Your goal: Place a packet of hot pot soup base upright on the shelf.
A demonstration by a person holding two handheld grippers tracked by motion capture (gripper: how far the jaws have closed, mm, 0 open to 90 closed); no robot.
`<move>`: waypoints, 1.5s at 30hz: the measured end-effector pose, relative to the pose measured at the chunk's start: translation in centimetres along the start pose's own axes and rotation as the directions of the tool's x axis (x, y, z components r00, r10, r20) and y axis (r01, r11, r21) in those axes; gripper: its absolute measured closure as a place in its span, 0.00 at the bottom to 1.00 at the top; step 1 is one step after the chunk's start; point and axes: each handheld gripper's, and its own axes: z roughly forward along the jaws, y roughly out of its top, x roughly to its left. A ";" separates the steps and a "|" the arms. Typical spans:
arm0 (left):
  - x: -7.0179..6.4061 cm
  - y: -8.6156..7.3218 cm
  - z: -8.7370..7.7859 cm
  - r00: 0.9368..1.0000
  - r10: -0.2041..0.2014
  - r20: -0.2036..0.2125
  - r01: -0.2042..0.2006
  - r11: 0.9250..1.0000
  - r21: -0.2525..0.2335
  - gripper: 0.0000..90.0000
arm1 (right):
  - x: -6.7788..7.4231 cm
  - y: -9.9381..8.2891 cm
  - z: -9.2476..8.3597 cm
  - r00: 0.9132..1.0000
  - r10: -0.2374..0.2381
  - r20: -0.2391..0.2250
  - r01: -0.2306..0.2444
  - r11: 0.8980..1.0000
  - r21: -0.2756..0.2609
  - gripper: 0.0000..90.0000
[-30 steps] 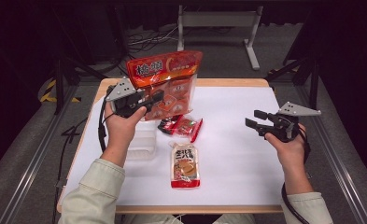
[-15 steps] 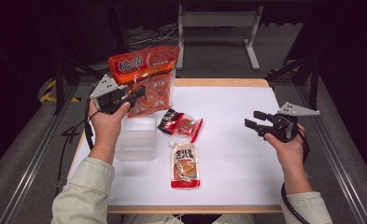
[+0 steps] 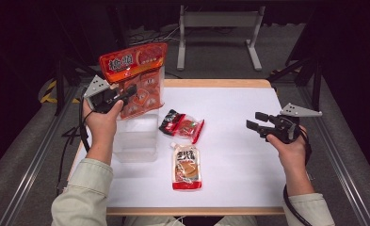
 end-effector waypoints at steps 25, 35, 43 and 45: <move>0.5 -3.1 1.9 0.993 -0.003 -0.118 0.013 0.997 0.082 0.78 | 0.3 -0.1 0.4 0.999 -0.008 -0.041 0.008 1.000 0.019 0.44; 1.1 -4.2 2.1 0.994 -0.052 -0.093 0.061 0.994 0.091 0.78 | 0.4 -0.2 0.7 0.999 -0.012 -0.045 0.013 0.999 0.031 0.44; 1.3 -4.2 1.3 0.995 -0.076 -0.067 0.087 0.982 0.170 0.78 | 0.5 -0.2 0.7 0.999 -0.012 -0.049 0.014 0.999 0.031 0.44; 1.5 -4.3 1.1 0.995 -0.083 -0.062 0.094 0.977 0.190 0.78 | 0.5 -0.2 0.8 0.999 -0.015 -0.048 0.016 0.999 0.034 0.44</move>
